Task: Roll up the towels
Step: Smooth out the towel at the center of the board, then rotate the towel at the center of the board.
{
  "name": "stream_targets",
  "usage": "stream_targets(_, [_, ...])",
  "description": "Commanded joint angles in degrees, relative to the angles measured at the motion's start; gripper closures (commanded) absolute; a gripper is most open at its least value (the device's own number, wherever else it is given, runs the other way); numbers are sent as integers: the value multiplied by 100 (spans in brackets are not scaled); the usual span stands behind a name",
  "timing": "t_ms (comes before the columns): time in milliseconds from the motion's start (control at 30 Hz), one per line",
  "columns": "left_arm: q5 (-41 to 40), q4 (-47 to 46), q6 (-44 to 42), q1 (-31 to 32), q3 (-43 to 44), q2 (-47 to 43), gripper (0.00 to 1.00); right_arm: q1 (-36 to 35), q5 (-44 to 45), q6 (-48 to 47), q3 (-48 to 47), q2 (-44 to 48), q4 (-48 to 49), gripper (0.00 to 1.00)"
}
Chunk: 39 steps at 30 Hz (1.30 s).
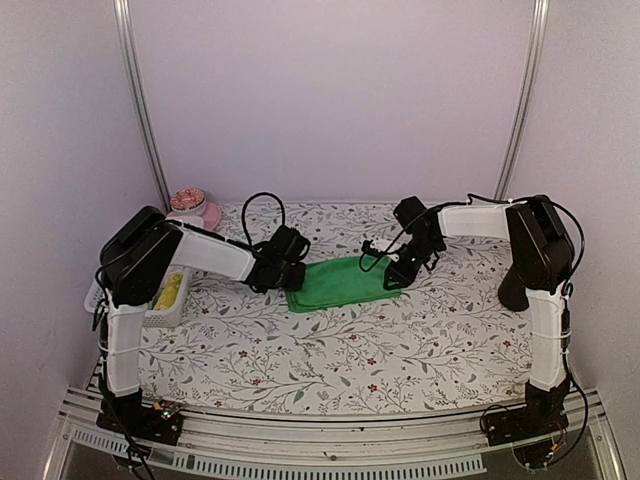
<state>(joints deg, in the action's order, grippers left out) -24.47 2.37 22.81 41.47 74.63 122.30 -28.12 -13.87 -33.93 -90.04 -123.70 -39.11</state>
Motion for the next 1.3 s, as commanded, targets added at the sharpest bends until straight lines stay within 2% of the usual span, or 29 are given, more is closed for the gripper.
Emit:
stream_targets(0, [-156,456,166,-4,69,228,60,-39,59,-190,230,-20,-612,68])
stream_targets(200, [-309,536,206,2,43,94,60,-107,-122,-438,248,77,-890,68])
stream_targets(333, [-380,525,142,5,168,-75,44,-121,-291,-439,-228,175,-1057,67])
stream_targets(367, [-406,547,121,6,234,-130,40,-132,-285,-439,-376,217,-1068,64])
stream_targets(400, [-421,545,97,8,283,-195,35,-147,-258,-443,-508,269,-1050,59])
stream_targets(467, [-462,568,72,10,384,-326,27,-184,-133,-477,-792,318,-972,54])
stream_targets(567, [-548,566,110,9,349,-618,14,-301,214,-513,-1029,336,-661,37])
stream_targets(633, [-623,518,221,4,159,-880,6,-431,540,-555,-1058,337,-317,20])
stream_targets(700, [-620,366,351,18,-187,-1338,3,-623,886,-620,-1114,275,23,0])
stream_targets(900, [-1041,209,839,283,-1359,-2438,3,-1054,1387,-363,-1942,-370,689,1])
stream_targets(1033, [-1413,416,1187,534,-1890,-2841,3,-1360,1656,-158,-2524,-877,1001,1])
stream_targets(1267, [-2062,753,2079,966,-2736,-3580,3,-1799,2016,-164,-2862,-1714,1670,1])
